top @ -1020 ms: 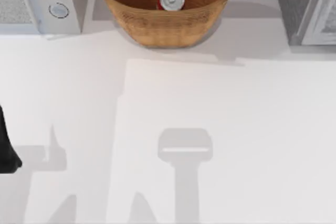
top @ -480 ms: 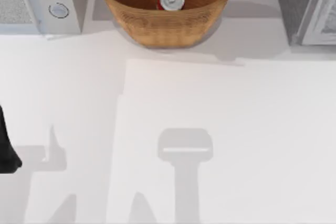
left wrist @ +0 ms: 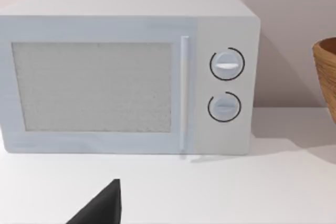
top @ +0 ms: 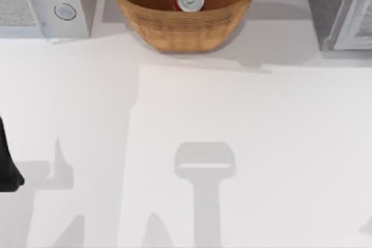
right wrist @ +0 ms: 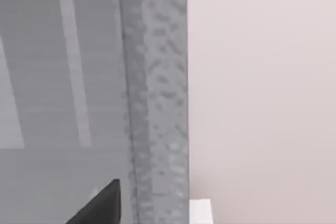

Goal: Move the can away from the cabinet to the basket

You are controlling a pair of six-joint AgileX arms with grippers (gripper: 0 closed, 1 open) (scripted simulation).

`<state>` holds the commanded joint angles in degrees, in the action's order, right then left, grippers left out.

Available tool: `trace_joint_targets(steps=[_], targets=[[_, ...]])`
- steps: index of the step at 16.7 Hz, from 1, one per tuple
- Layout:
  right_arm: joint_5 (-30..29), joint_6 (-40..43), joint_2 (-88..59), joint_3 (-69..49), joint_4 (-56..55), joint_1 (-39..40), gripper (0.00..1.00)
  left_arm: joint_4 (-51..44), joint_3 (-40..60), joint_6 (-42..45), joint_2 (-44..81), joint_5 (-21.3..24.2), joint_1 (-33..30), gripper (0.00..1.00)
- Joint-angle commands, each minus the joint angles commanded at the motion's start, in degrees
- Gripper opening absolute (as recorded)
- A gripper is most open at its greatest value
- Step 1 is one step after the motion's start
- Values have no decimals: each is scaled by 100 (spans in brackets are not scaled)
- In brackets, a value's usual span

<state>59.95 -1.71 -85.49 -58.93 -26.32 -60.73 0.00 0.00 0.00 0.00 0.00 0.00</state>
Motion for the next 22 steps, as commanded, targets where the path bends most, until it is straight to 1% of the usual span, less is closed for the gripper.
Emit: trace_joint_targets(steps=[4, 6, 8, 10, 13, 18, 20, 22], targets=[[6, 16, 310, -1838, 2296, -3, 100, 0, 0, 0, 0, 0, 0, 100], [-12, 18, 483, -2642, 3270, 19, 100, 0, 0, 0, 0, 0, 0, 100], [-40, 17, 653, -3305, 4019, 54, 100, 0, 0, 0, 0, 0, 0, 100], [-68, 14, 792, -3790, 4529, 89, 100, 0, 0, 0, 0, 0, 0, 100], [-84, 11, 878, -4084, 4828, 109, 100, 0, 0, 0, 0, 0, 0, 100], [-80, 10, 869, -4092, 4811, 89, 100, 0, 0, 0, 0, 0, 0, 100], [-257, -24, 891, -4101, 4805, 268, 100, 0, 0, 0, 0, 0, 0, 100], [-662, -84, 929, -4115, 4797, 669, 100, 0, 0, 0, 0, 0, 0, 100]])
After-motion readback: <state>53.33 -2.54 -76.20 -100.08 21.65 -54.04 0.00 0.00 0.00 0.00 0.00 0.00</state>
